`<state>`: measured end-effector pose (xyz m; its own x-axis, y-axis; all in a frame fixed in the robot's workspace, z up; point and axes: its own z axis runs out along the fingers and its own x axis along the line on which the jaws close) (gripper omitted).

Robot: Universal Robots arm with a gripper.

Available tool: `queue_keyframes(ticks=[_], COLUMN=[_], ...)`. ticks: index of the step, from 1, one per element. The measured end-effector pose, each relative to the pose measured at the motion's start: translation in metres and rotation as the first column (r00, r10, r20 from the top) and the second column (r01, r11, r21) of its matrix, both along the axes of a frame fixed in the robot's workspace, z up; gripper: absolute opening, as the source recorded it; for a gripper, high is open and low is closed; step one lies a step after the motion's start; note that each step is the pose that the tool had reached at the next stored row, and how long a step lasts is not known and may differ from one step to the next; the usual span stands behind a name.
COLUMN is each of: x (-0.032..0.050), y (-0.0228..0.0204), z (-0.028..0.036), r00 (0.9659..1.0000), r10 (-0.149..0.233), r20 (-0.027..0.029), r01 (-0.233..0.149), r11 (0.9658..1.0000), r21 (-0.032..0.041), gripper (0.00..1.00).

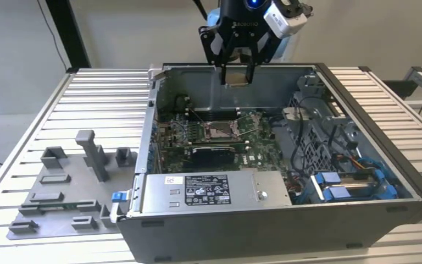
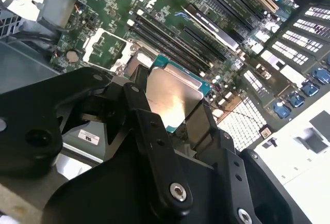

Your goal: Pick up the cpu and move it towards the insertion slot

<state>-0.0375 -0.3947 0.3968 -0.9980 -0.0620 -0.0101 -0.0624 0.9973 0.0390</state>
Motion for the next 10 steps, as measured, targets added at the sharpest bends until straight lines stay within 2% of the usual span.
queue_keyframes(ticks=[10], x=[-0.0002], y=[0.0], z=[0.0], r00=[1.0], r10=[0.0], r20=[0.0002], r01=[0.0], r11=[1.0], r21=[0.0], gripper=[0.0])
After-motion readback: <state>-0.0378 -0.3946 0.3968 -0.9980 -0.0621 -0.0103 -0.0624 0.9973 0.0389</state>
